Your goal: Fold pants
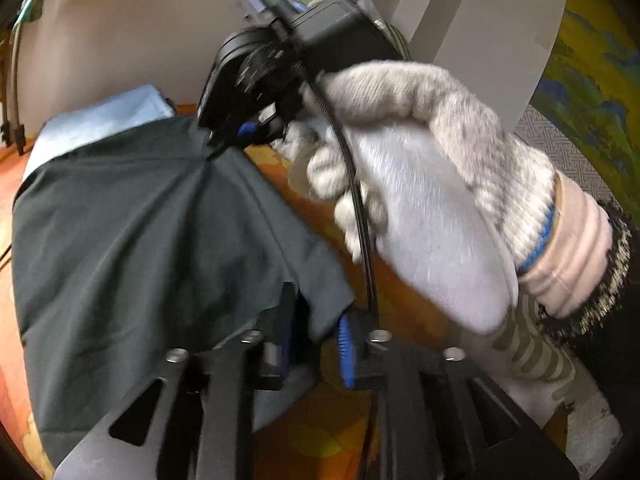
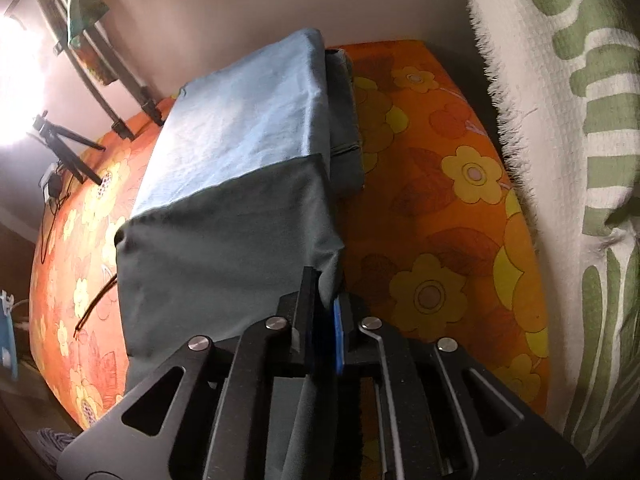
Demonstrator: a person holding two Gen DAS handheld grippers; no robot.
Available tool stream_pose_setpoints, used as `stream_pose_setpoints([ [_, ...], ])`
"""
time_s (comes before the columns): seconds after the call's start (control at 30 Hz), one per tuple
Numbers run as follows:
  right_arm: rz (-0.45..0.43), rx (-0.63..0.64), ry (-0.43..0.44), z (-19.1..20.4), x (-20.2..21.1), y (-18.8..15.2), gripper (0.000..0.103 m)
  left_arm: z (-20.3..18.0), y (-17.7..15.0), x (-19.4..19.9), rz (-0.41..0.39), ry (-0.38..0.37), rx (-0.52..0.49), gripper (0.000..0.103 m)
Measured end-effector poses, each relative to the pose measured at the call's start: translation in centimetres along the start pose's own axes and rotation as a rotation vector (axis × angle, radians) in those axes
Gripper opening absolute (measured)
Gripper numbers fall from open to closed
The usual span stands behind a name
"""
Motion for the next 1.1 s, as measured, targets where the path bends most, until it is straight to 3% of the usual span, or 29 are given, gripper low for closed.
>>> stream_pose_setpoints([
  [0.1, -0.018, -0.027, -0.026, -1.4, 1.0, 0.1, 0.033, -0.8, -1.4, 1.4, 0.010, 0.002, -0.005, 0.036],
  [0.23, -0.068, -0.017, -0.077, -2.8, 3.1, -0.2, 0.033, 0.3, -2.0, 4.4, 0.010, -0.001, 0.049, 0.036],
  [0.33, -0.109, -0.015, -0.055, -2.5, 5.2, -0.8, 0.033, 2.0, -2.4, 7.4, -0.025, 0.041, 0.054, 0.036],
  [0.57, -0.147, 0.099, 0.028, 2.5, 9.0, -2.8, 0.033, 10.8, -4.5, 14.5, -0.102, 0.184, 0.204, 0.036],
  [0.63, -0.134, 0.124, 0.064, 4.3, 9.2, -3.6, 0.033, 12.9, -5.1, 15.6, -0.115, 0.193, 0.272, 0.036],
  [0.87, -0.084, 0.182, 0.103, 9.2, 8.4, -5.1, 0.033, 14.2, -6.1, 14.4, -0.117, 0.144, 0.350, 0.036],
  [1.1, -0.097, 0.281, 0.120, 16.1, 8.0, -2.7, 0.033, 13.6, -6.9, 12.4, -0.128, 0.096, 0.377, 0.036],
])
Point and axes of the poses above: each gripper's, at about its wrist camera, not at the fingertips, and x roughly against the way its jaws point, z to its left, y to its top, the point moved 10 cm from there along -x, roughly the way its jaws point, and after that the axes turned 11 degrees about -y, right-handed, at the moved point
